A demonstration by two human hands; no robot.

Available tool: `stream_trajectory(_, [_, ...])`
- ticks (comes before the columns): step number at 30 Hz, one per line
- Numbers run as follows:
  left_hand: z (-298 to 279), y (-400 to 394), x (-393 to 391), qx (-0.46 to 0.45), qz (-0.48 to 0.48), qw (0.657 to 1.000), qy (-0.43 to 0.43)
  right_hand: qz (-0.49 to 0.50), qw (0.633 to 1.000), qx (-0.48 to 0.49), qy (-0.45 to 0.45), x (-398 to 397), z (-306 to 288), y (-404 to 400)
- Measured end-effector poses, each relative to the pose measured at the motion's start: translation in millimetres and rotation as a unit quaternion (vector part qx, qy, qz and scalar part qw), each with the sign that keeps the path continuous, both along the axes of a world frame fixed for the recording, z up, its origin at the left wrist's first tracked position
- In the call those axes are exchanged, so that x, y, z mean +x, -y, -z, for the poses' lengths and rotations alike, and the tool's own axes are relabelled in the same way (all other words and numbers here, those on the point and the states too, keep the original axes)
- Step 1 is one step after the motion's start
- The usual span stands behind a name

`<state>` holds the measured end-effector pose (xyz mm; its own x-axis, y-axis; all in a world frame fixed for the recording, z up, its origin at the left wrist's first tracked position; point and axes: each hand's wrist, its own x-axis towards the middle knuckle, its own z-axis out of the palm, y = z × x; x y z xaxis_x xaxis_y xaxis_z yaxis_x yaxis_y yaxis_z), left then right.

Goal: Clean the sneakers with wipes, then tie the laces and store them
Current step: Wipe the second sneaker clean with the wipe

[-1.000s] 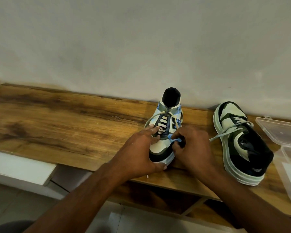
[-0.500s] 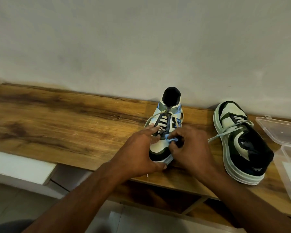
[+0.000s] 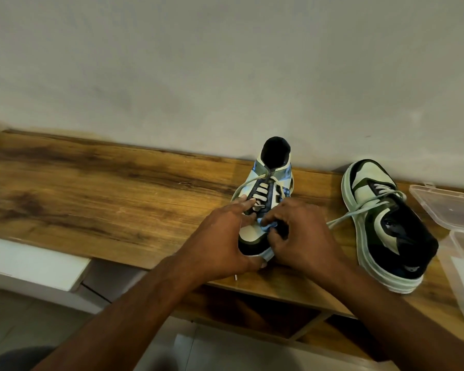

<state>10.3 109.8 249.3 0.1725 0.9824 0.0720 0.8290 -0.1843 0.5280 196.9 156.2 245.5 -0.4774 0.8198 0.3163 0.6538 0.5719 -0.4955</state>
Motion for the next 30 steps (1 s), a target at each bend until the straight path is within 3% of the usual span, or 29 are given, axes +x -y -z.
stream_trajectory(4, [0, 0, 0, 0.001, -0.001, 1.0, -0.001, -0.086, 0.992, -0.096, -0.017, 8, -17, -3])
stream_trajectory(11, [-2, 0, 2, 0.005, -0.002, 1.0, -0.021, 0.093, 0.995, 0.032, -0.021, 9, 4, -17])
stream_trajectory(18, [-4, 0, 0, 0.01, 0.005, 1.0, -0.004, -0.082, 0.995, -0.06, 0.009, 4, -14, -9])
stream_trajectory(24, [-3, 2, 1, 0.017, -0.005, 1.0, -0.004, 0.039, 0.998, 0.029, 0.03, 9, -2, -21])
stream_trajectory(27, [-4, 2, -2, 0.017, -0.002, 1.0, 0.004, -0.01, 0.999, 0.03, 0.007, -6, 1, -10])
stream_trajectory(30, [-4, 2, -4, 0.017, 0.003, 1.0, 0.0, -0.101, 0.994, -0.033, 0.029, -5, -13, -8])
